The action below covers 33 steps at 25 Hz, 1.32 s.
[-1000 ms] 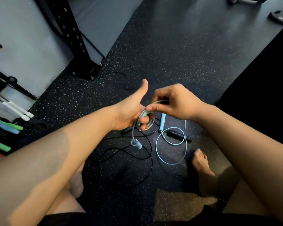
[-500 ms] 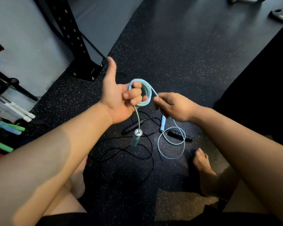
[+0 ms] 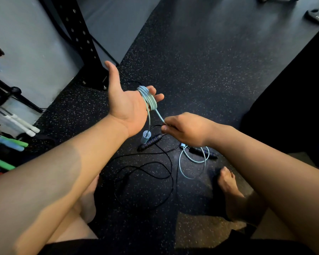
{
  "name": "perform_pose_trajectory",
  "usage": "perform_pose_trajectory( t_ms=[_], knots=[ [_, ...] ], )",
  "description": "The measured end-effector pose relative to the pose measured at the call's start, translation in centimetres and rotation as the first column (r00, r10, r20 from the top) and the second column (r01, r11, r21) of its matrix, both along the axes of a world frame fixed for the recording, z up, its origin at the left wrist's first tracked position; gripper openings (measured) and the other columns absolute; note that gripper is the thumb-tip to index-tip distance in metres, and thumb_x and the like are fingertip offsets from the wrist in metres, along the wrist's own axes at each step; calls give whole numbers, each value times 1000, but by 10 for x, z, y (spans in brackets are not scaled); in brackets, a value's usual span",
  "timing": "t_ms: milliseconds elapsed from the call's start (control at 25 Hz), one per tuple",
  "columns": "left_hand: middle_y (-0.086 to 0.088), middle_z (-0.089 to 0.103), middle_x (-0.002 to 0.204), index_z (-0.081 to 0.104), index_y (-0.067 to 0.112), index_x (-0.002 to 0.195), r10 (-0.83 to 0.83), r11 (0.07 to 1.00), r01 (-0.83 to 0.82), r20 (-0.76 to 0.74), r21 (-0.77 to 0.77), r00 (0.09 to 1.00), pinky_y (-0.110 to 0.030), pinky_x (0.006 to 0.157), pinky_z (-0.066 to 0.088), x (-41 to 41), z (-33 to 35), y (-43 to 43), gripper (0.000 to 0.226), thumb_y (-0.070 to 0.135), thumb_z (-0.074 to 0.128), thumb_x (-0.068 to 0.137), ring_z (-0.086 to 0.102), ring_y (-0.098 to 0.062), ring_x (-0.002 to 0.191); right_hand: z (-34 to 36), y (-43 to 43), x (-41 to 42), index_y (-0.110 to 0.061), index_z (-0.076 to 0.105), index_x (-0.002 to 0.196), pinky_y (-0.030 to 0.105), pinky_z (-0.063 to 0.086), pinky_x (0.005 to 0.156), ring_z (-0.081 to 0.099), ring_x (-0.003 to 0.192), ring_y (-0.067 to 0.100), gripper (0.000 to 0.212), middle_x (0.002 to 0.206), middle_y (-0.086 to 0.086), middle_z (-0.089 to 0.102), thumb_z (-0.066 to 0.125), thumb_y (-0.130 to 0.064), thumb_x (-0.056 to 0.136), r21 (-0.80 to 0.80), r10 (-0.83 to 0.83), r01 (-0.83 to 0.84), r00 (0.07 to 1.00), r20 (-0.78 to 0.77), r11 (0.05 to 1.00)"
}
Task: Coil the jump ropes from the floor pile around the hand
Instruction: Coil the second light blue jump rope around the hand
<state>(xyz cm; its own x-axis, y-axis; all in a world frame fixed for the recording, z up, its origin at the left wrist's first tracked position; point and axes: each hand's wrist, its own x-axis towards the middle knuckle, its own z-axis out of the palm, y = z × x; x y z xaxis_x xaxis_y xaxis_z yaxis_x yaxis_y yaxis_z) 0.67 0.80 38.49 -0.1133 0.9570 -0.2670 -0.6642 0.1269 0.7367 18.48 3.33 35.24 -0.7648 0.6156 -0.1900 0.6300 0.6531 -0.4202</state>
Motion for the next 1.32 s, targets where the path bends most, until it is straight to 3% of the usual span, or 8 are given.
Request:
perform_pose_trajectory(
  t_ms=[280,440,640,800,920,1040,1200,1320],
  knots=[
    [-10,55,91,49,-9,133,-134,989,108,-285,-105,949,-45,103,51,6,-12,-3,118,89,8,82,61,-27,89,12,-2,-4,-17,46,68,39,42,53,40,50,14,41,55,-2,43,50,-43,99,222,59,-38,994,-93,974],
    [-6,56,84,49,-5,134,-264,961,199,-413,-193,871,-28,80,50,15,-15,-5,115,89,7,81,59,-15,77,18,-2,-4,-19,48,69,40,45,54,40,51,20,37,54,-6,40,51,-42,99,208,65,-36,989,-134,977],
    [-7,54,86,43,-1,144,-101,980,70,-163,-186,981,-35,74,51,-2,-12,6,120,96,20,78,56,-19,68,13,-4,1,-25,46,70,35,41,59,43,55,10,36,58,-8,44,48,-44,100,119,16,-19,1000,26,993],
    [-3,46,74,48,-9,138,-57,988,68,87,-138,995,-28,64,46,-20,4,9,131,101,30,70,44,-17,62,-1,12,18,-24,59,80,34,42,65,60,82,26,33,78,-6,61,43,-46,100,140,-233,206,948,215,968],
    [-2,43,75,50,-12,136,-181,982,188,157,-31,971,-25,72,46,-19,19,2,136,103,28,67,47,-20,65,-3,18,22,-22,62,85,33,41,65,61,86,30,34,83,-1,64,44,-47,100,149,-290,262,930,224,953],
    [-6,47,78,48,-11,134,-144,990,144,181,16,973,-28,87,44,-19,19,3,131,102,28,69,49,-21,71,-3,7,11,-27,51,76,32,40,63,59,80,27,32,76,-6,58,46,-48,99,141,-175,154,973,151,978],
    [-10,49,89,33,8,153,6,1000,-7,-31,-25,1000,-35,76,53,-18,-4,12,120,97,27,73,53,-24,73,2,-3,0,-26,46,75,31,35,59,46,67,23,35,64,-7,46,43,-50,100,226,-22,4,997,78,974],
    [-10,53,87,32,12,157,-89,993,60,-297,-103,951,-37,78,55,-11,-18,8,121,96,26,71,60,-27,81,6,-3,-2,-25,47,74,31,33,55,42,61,21,37,61,-6,45,43,-50,100,307,75,-72,997,5,949]
  ],
)
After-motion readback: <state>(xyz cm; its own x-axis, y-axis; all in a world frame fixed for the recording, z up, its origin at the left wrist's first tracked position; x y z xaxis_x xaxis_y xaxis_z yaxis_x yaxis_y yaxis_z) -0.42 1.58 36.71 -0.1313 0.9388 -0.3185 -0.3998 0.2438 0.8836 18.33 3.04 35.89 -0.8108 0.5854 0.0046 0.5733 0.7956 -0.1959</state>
